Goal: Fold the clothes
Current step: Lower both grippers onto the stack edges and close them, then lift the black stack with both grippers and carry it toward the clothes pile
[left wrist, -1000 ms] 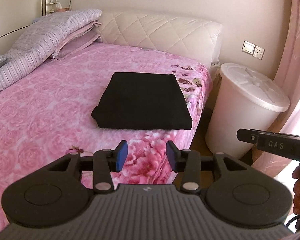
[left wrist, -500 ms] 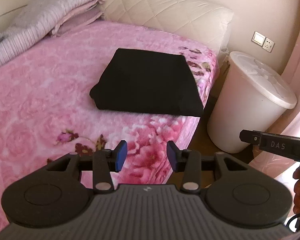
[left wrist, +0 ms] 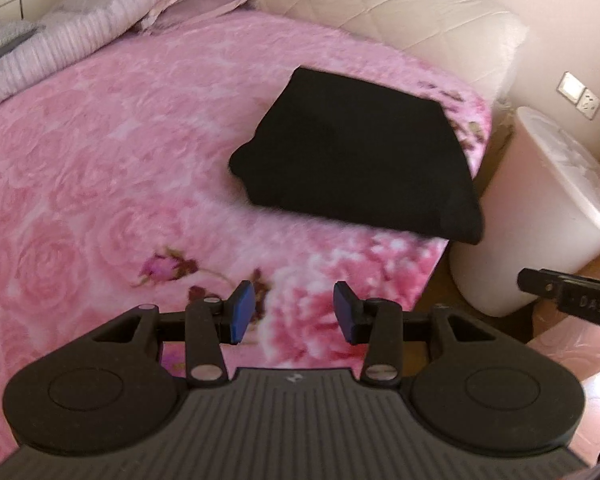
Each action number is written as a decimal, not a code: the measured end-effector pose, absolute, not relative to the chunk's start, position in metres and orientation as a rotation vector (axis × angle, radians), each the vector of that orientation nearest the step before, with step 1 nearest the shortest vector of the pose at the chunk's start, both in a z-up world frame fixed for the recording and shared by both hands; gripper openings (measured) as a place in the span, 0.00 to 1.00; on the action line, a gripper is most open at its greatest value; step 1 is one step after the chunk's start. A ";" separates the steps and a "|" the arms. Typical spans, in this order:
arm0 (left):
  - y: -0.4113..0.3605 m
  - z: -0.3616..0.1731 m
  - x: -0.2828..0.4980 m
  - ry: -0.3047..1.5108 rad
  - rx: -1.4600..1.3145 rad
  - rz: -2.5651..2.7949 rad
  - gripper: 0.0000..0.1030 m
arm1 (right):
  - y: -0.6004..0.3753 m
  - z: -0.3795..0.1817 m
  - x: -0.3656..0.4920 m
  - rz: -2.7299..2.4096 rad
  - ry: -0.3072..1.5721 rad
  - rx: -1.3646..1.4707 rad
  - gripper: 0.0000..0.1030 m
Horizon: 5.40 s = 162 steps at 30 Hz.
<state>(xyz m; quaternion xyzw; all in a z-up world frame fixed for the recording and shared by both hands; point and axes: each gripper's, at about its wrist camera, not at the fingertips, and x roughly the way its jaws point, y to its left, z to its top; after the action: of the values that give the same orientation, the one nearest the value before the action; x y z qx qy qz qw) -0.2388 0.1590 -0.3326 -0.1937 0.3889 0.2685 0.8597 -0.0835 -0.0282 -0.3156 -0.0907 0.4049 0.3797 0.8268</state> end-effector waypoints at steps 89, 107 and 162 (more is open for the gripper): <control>0.131 -0.072 -0.614 -0.140 -1.125 1.058 0.15 | 0.245 -0.072 -0.222 2.194 1.701 -0.092 0.19; 0.139 -0.059 -0.998 -0.245 -1.170 1.215 0.15 | 0.323 -0.073 -0.597 2.216 1.869 -0.261 0.19; 0.472 -0.230 -1.434 0.035 -1.456 1.166 0.24 | 0.500 -0.216 -1.058 1.804 1.758 -0.403 0.34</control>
<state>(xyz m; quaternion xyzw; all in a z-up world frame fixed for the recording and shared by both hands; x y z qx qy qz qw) -1.4339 0.4717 -0.2298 -0.6270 0.0149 0.5021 0.5955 -1.0578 0.5003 -0.2161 -0.1511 0.6593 0.6766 0.2910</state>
